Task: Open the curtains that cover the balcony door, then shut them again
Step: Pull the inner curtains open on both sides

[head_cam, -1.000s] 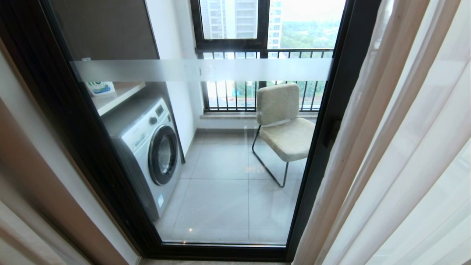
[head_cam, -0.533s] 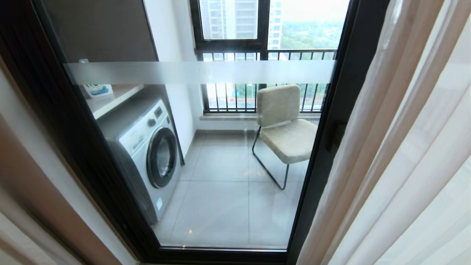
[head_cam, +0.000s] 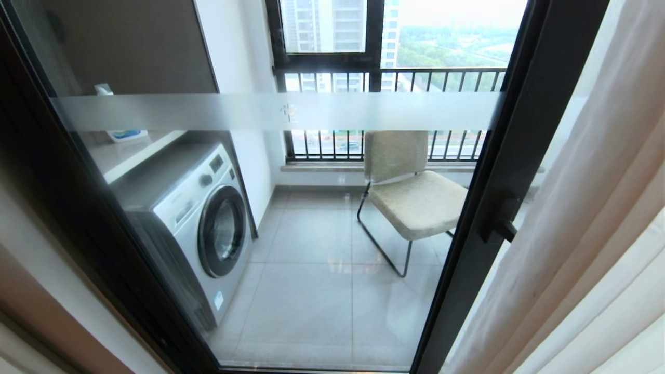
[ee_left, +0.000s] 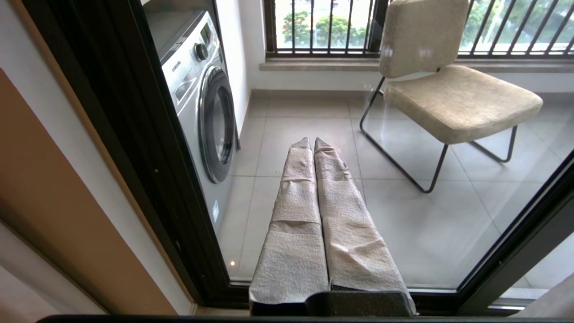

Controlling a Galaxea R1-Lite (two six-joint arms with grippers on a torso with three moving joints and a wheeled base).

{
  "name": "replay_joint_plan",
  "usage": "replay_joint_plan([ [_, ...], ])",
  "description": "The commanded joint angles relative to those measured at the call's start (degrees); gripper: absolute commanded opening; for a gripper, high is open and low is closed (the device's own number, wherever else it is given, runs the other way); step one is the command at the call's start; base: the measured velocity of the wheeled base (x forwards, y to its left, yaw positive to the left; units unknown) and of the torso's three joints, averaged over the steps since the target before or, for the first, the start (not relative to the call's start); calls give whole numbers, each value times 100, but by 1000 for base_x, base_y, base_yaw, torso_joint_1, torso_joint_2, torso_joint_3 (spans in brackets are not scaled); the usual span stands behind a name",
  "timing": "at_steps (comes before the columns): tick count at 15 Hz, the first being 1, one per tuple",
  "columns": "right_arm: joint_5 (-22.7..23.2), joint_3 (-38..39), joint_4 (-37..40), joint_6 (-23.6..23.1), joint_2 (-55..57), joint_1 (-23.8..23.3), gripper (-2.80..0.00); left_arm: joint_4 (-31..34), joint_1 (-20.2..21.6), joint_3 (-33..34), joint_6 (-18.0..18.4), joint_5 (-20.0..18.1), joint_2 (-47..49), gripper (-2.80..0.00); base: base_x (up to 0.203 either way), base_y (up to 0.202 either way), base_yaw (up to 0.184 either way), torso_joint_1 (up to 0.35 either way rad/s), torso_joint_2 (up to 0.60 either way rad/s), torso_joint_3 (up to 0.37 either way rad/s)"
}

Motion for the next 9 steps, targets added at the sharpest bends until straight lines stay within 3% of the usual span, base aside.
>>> replay_joint_plan([
  [1, 3, 0, -2, 2, -2, 0, -280, -4, 0, 0, 1, 2, -2, -280, 0, 0, 0, 0, 0, 0],
  [9, 3, 0, -2, -15, -2, 0, -280, -4, 0, 0, 1, 2, -2, -280, 0, 0, 0, 0, 0, 0],
])
